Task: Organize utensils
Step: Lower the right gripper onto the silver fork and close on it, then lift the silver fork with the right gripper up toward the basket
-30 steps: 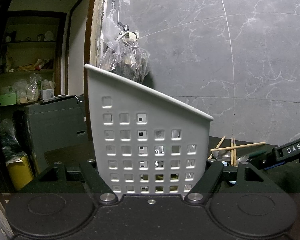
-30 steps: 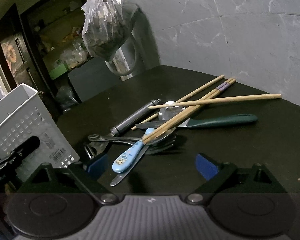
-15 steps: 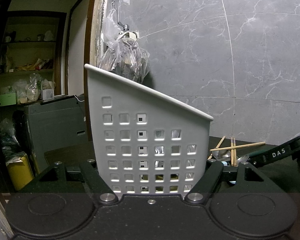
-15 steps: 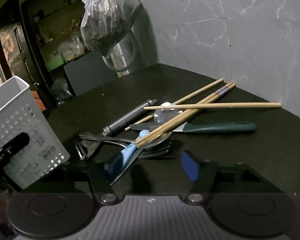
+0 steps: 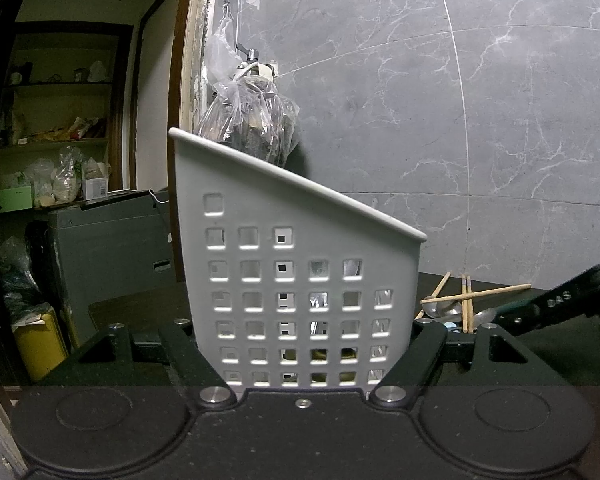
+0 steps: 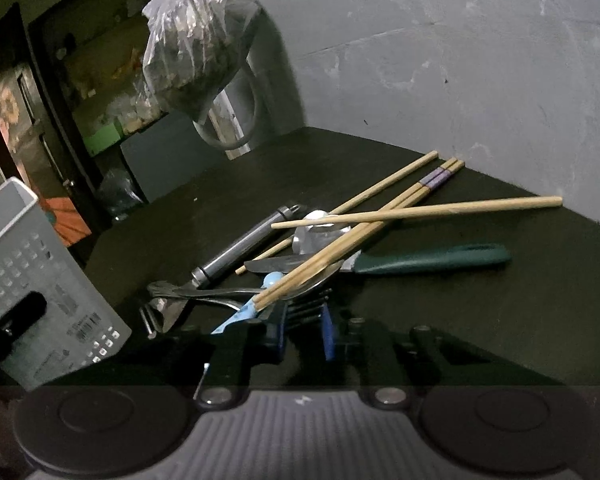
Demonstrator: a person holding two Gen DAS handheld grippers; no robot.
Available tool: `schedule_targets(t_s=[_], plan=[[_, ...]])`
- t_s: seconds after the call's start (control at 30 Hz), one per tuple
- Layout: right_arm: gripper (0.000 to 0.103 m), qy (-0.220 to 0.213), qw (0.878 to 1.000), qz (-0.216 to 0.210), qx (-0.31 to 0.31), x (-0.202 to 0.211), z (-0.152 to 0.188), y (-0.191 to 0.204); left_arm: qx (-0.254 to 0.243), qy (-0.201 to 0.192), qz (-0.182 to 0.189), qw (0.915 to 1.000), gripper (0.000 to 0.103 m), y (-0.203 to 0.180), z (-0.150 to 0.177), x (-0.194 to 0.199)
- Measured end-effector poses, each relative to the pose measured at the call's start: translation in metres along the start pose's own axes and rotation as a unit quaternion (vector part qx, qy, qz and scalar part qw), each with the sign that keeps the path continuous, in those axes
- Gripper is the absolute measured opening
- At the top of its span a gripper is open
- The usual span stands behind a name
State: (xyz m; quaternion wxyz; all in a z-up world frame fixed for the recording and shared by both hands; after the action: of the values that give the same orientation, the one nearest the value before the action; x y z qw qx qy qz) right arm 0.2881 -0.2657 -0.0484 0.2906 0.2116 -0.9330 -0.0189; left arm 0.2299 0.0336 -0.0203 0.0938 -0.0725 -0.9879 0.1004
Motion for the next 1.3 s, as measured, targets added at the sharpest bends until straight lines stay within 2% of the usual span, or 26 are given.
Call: schedule_targets(t_s=[0.17, 0.4, 0.47, 0.67, 0.93, 1.3], plan=[[0.013, 0.005, 1.000, -0.020, -0.007, 0.018, 0.010, -0.002, 0.000, 0.000, 0.000, 1.0000, 0.076, 0.000, 0.000, 0.000], [0.013, 0.006, 0.999, -0.017, -0.027, 0.043, 0.025, -0.011, 0.000, 0.001, -0.001, 1.0000, 0.076, 0.000, 0.000, 0.000], [0.018, 0.004, 0.999, -0.018, -0.047, 0.042, 0.026, -0.015, 0.000, 0.001, 0.000, 1.0000, 0.076, 0.000, 0.000, 0.000], [0.018, -0.008, 0.997, -0.026, -0.074, 0.034, 0.027, -0.019, 0.000, 0.000, 0.000, 1.0000, 0.076, 0.000, -0.001, 0.000], [0.009, -0.035, 0.994, -0.020, -0.104, 0.032, 0.030, -0.017, 0.000, 0.001, 0.000, 1.0000, 0.076, 0.000, -0.001, 0.000], [0.006, -0.101, 0.994, 0.045, 0.018, 0.062, 0.016, 0.012, 0.000, 0.002, -0.001, 1.0000, 0.076, -0.001, -0.001, 0.000]])
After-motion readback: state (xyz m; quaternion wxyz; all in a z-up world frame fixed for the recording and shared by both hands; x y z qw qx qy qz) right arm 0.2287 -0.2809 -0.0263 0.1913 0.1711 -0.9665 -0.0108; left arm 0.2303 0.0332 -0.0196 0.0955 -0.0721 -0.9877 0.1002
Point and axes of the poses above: each gripper's, at about its wrist camera, not at the fingertips, and x roughly against the way its jaws point, y to its left, z to its underside, the point moved 3 cm from there along -x, roughly the way its jaws point, and after that the axes turned 15 degrees about x, right-handed, at the moved point
